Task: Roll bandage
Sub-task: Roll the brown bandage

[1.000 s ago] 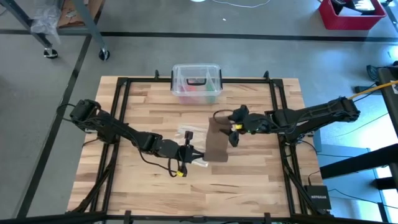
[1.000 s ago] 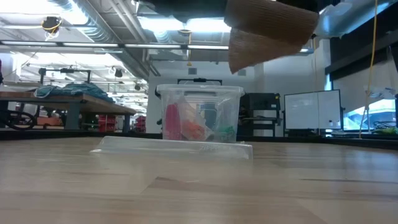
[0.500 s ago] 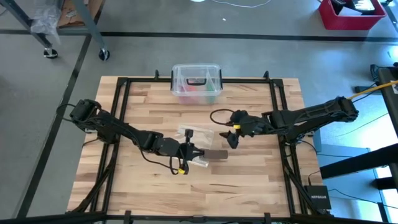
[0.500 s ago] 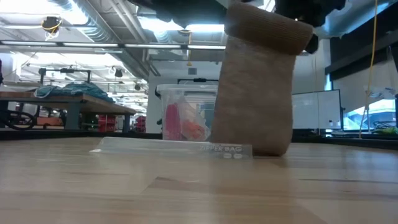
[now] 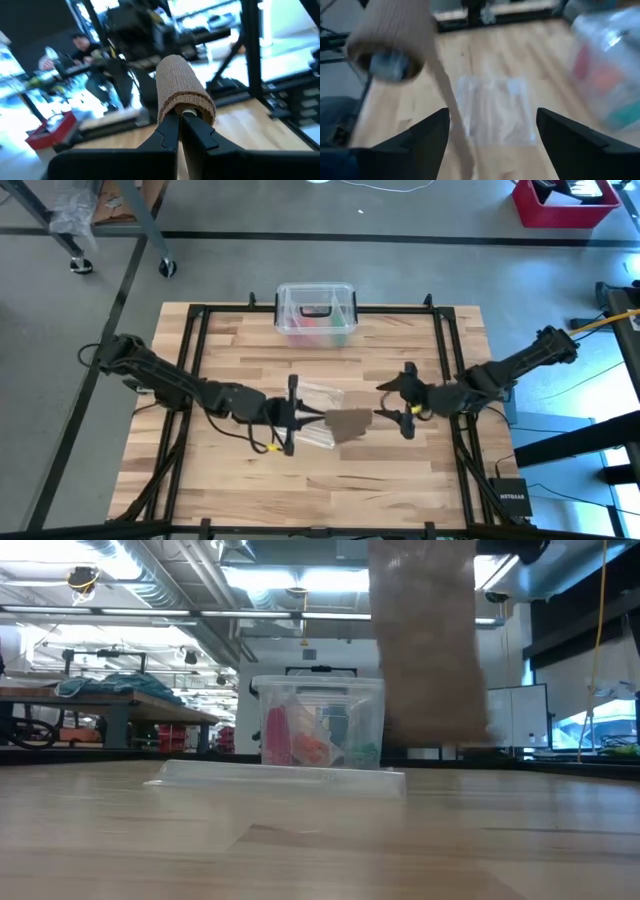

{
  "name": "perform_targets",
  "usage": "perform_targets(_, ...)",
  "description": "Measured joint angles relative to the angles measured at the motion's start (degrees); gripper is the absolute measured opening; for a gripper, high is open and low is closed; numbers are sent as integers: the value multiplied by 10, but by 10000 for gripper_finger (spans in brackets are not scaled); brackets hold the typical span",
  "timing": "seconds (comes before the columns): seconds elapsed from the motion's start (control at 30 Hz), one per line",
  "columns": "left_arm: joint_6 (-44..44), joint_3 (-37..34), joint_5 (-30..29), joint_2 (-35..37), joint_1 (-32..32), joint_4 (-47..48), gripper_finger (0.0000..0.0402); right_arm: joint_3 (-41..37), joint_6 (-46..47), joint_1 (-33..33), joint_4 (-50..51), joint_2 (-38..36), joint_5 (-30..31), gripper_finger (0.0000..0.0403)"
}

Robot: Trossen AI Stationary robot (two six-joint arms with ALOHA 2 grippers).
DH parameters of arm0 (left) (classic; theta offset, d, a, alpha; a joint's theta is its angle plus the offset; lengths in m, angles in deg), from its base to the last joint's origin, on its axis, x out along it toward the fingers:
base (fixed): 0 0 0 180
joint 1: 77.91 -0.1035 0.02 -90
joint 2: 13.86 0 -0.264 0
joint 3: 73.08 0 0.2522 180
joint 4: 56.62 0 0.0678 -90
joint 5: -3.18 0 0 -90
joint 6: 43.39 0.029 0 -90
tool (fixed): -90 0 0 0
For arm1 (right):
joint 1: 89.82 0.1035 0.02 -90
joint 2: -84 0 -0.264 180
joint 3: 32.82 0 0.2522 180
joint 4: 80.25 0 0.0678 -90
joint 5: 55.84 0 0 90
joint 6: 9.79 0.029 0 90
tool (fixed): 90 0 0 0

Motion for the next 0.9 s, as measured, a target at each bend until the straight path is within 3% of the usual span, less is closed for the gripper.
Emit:
perform_targets(0.1, 24, 5, 0, 11, -15, -19, 0, -5, -25, 25, -2, 7, 43, 300)
perform_targets(0.43, 25, 16, 0, 24, -19, -33, 0, -17, -75, 24, -49, 57, 64, 300)
perform_targets(0.57, 43, 17, -1, 28, -8, -37, 0, -75, -134, 17, -190, 58, 64, 285)
perform_targets(0.8, 49, 17, -3, 28, -3, -65, 0, -197, -195, -34, -498, 66, -11, 224)
perform_targets(0.9, 51, 17, -3, 28, -4, -59, 0, -219, -192, -55, -539, 76, -67, 209)
